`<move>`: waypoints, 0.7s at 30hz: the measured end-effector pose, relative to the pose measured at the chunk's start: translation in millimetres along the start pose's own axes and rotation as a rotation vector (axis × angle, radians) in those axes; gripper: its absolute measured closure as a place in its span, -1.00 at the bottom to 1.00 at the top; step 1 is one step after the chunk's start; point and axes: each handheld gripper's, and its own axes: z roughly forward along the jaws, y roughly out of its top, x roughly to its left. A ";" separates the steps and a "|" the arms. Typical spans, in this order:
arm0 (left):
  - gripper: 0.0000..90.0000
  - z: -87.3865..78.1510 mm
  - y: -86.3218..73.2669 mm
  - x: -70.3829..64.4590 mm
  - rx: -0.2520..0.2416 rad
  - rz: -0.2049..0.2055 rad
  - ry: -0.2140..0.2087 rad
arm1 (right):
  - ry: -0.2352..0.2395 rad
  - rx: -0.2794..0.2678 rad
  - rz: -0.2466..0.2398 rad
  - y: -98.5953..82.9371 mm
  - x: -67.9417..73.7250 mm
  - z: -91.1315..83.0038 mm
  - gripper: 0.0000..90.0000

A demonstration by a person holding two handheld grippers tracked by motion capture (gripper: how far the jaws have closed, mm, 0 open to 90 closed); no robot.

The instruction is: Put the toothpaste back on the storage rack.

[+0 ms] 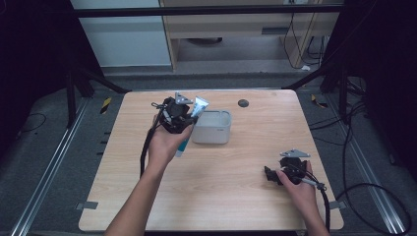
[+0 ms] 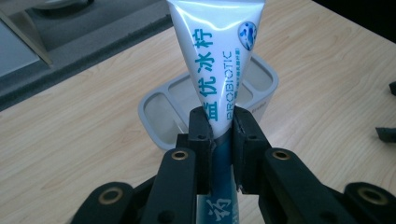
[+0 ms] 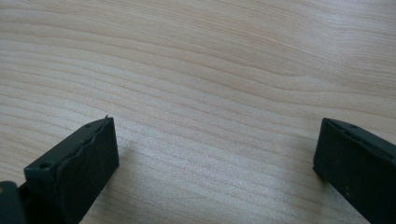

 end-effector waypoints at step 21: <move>0.76 4.5 36.7 -16.6 -0.073 0.011 0.016 | 0.004 0.002 -0.002 0.2 -0.2 0.0 -0.99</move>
